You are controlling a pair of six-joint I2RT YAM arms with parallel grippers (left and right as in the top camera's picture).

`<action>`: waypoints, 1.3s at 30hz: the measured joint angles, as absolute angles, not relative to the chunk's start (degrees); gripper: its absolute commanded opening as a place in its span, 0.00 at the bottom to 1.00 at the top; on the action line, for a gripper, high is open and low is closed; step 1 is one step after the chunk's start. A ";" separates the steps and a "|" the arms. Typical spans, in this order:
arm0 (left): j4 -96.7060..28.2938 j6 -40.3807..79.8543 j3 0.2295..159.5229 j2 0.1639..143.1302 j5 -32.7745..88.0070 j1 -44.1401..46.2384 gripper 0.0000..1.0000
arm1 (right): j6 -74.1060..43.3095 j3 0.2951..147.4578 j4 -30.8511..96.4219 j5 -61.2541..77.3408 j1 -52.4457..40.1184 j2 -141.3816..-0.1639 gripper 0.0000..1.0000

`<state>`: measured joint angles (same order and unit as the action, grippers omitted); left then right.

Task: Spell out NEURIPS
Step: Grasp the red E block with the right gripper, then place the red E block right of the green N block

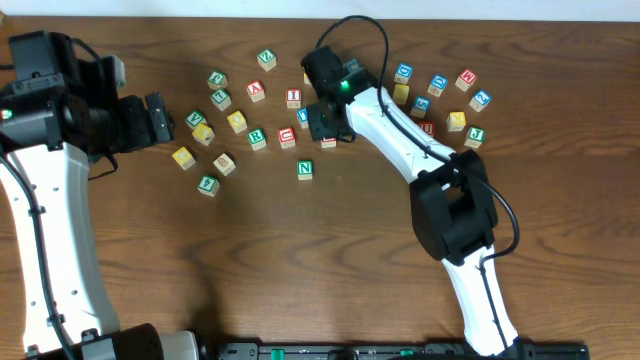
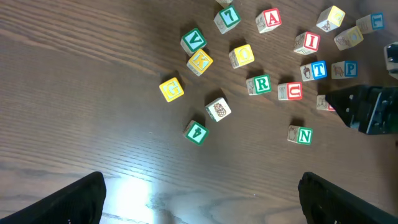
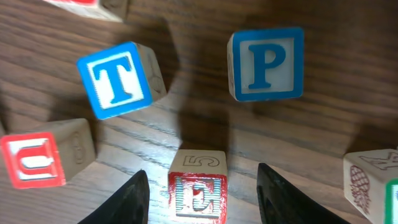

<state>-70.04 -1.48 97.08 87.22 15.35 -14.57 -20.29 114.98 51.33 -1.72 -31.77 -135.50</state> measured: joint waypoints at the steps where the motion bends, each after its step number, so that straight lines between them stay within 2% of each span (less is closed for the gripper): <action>1: -70.06 -1.48 97.08 87.22 15.35 -14.57 0.98 | -20.29 114.83 51.31 -1.72 -31.77 -135.52 0.47; 11: -70.04 -1.48 97.08 87.24 15.35 -14.57 0.98 | -20.23 111.83 48.01 -1.72 -31.79 -135.55 0.40; 17: -70.04 -1.48 97.08 87.22 15.35 -14.57 0.98 | -20.43 110.06 46.59 -1.74 -31.77 -135.57 0.29; 20: -70.06 -1.48 97.08 87.22 15.35 -14.57 0.98 | -20.51 110.08 46.17 -1.80 -31.77 -135.57 0.21; 26: -70.06 -1.48 97.08 87.22 15.35 -14.57 0.97 | -20.67 110.43 49.32 -1.72 -31.77 -135.33 0.22; 33: -70.06 -1.48 97.08 87.22 15.35 -14.57 0.98 | -24.38 110.45 57.58 0.05 -31.83 -133.86 0.17; 39: -70.04 -1.48 97.08 87.22 15.35 -14.57 0.98 | -26.85 110.45 59.37 1.58 -32.51 -133.58 0.17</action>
